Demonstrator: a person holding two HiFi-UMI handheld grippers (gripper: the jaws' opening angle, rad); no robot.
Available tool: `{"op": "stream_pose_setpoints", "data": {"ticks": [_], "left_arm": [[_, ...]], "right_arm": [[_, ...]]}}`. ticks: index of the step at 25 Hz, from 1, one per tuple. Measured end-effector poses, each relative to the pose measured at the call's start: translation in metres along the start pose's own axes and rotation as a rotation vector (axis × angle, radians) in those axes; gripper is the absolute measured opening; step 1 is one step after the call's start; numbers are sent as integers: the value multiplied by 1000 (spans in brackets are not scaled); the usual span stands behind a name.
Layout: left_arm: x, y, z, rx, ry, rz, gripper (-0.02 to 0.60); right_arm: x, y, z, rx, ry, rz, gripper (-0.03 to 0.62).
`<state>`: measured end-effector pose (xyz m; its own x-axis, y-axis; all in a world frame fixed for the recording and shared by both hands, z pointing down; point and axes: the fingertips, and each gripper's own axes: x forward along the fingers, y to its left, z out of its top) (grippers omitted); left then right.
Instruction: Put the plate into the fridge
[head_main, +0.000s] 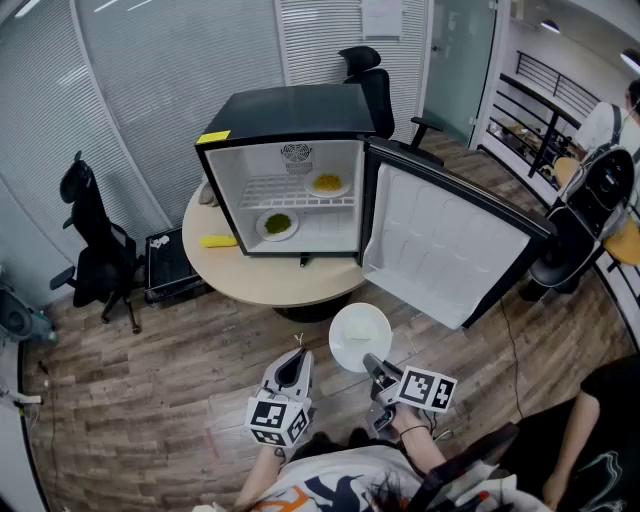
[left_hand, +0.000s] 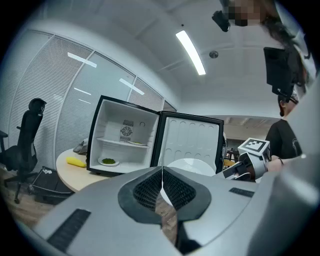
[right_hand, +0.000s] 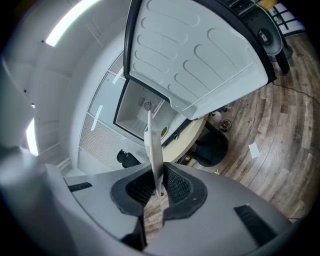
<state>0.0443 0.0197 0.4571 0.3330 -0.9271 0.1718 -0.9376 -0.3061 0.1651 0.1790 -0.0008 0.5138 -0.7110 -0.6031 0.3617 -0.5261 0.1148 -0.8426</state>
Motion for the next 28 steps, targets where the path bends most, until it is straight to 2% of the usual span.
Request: {"op": "stream_pose_setpoints", "data": {"ticks": [4, 8, 20, 28], "left_arm": [[1, -1, 0, -7, 2, -38, 15], [-4, 0, 1, 9, 2, -40, 15], [-14, 1, -5, 15, 6, -55, 15], [-25, 16, -4, 24, -4, -54, 15]], "right_arm": [[3, 2, -3, -21, -21, -13, 38], [6, 9, -5, -35, -28, -2, 38], [10, 8, -17, 52, -32, 27, 40], [23, 16, -31, 43, -10, 14, 40]]}}
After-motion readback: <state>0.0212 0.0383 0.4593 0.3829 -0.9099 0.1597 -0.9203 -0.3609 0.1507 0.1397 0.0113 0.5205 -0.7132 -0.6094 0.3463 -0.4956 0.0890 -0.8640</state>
